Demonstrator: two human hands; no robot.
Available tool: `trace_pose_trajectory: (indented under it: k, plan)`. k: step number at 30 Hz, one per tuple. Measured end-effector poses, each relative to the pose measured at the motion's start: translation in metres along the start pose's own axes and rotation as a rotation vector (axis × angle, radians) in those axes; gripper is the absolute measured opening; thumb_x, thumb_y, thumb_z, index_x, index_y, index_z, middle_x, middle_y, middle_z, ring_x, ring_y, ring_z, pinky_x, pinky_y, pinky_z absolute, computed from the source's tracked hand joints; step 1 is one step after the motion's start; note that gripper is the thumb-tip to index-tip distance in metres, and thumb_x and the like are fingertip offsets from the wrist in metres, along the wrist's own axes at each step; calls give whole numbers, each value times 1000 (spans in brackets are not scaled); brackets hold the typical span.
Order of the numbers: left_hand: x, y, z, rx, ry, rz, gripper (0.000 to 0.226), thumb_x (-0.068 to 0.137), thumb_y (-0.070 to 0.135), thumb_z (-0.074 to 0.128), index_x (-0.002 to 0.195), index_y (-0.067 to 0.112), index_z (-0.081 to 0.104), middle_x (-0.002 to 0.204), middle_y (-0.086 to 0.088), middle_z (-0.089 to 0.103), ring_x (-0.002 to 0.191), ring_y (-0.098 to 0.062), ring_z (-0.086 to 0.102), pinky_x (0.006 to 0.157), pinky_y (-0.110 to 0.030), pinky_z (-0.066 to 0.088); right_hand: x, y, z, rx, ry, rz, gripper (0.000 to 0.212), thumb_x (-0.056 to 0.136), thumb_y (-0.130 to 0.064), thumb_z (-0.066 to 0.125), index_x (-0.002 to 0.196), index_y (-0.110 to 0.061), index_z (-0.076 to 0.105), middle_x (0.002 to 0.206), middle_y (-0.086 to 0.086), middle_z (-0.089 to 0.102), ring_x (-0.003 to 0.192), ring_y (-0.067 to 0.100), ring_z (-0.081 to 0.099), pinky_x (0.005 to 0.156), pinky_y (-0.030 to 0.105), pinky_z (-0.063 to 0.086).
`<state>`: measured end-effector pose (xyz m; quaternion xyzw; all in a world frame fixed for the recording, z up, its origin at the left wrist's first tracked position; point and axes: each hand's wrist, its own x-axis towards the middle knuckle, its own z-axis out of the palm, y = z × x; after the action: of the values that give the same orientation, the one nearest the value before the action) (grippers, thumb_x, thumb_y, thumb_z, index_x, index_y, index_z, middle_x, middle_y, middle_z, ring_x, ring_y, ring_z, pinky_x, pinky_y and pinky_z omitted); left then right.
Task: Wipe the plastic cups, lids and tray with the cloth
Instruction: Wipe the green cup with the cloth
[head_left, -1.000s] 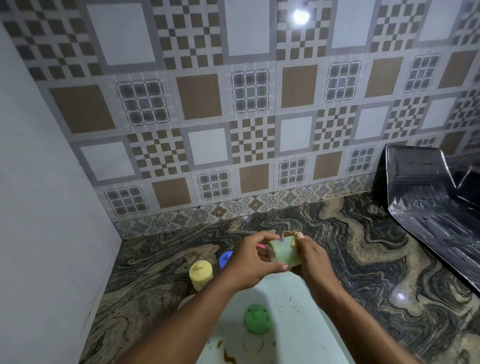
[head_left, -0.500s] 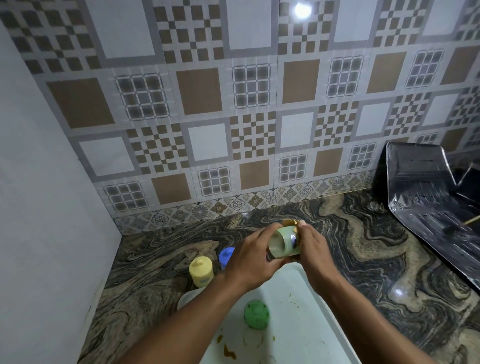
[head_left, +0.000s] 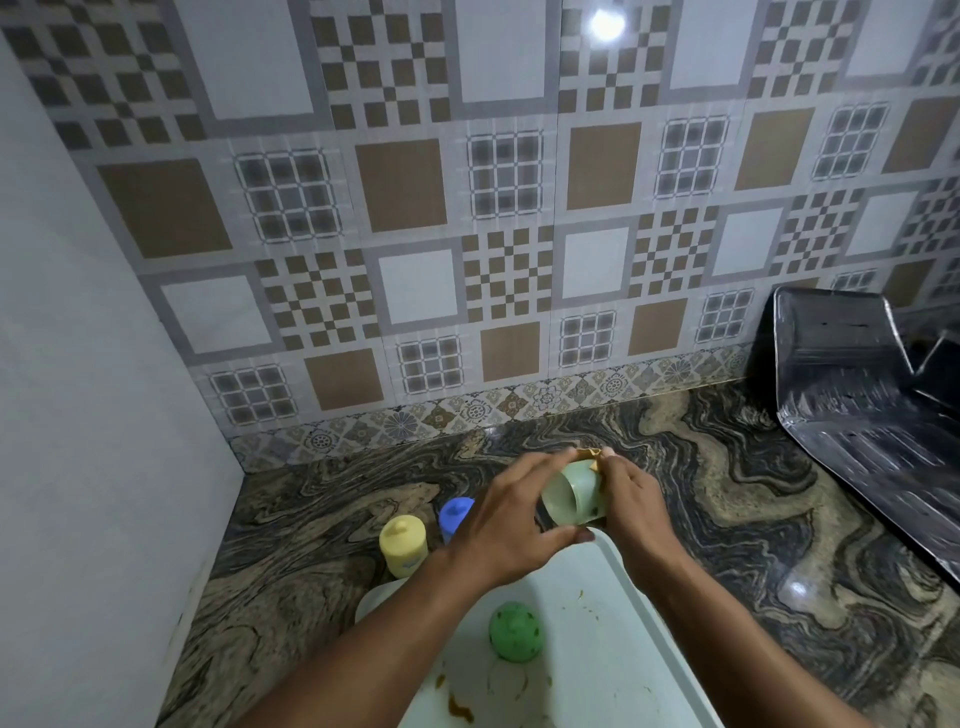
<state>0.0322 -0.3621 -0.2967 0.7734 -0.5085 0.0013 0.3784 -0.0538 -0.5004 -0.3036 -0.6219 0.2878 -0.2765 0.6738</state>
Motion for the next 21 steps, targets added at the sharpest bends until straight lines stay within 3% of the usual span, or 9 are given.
trace_pose_trajectory:
  k: [2,3,5,8,11,13,15,18,21]
  plan:
    - [2,4,0,-177,5,-208,89,66,62,82,143,36,45,126,14,65,107,0,63,94,-29,53,1,3,1,-31,11,0,43,96,-42,43,93,-13,74,88,18,75,80,37,67,73,51,55]
    - [2,5,1,-193,15,-201,79,68,57,83,137,35,52,117,12,69,99,0,66,90,-30,55,0,4,2,-50,15,-3,44,91,-47,43,91,-16,74,87,18,74,80,36,67,74,54,55]
    - [1,4,2,-13,40,-13,67,76,47,79,136,28,54,119,8,66,105,-8,64,91,-31,53,1,5,3,-38,21,-4,45,91,-48,43,88,-14,73,90,25,70,76,31,63,72,56,54]
    - [1,-9,4,201,24,202,75,82,45,75,147,26,43,138,3,53,125,-17,53,102,-35,48,3,3,1,-5,22,16,42,99,-37,43,86,-11,73,90,27,70,77,31,63,72,58,56]
    - [0,0,4,-126,-9,-156,96,71,64,77,151,33,35,138,11,58,119,-3,59,101,-28,50,5,3,1,-26,22,10,44,96,-42,44,88,-12,74,85,16,75,79,40,66,74,53,56]
    - [0,3,6,-246,-9,-249,84,70,57,80,143,30,48,121,11,70,102,0,68,93,-32,56,7,7,2,-42,30,21,47,91,-49,44,89,-12,73,86,19,74,76,35,67,74,53,56]
    - [-1,3,6,-51,29,-95,74,76,53,78,141,28,51,123,8,69,109,-7,65,95,-32,54,7,9,2,-15,32,21,48,94,-47,44,91,-7,72,88,24,72,75,28,62,70,49,53]
    - [-2,-12,5,192,8,163,80,82,52,73,150,26,39,144,2,53,132,-16,51,106,-36,45,6,8,1,-4,20,13,45,98,-41,45,88,-6,71,85,24,70,75,27,60,70,47,51]
    - [-4,-2,2,-38,-28,-133,96,72,73,71,151,42,26,139,11,57,121,-7,57,101,-32,50,6,8,1,-25,5,5,43,99,-40,44,89,-12,75,83,12,75,78,31,66,74,44,51]
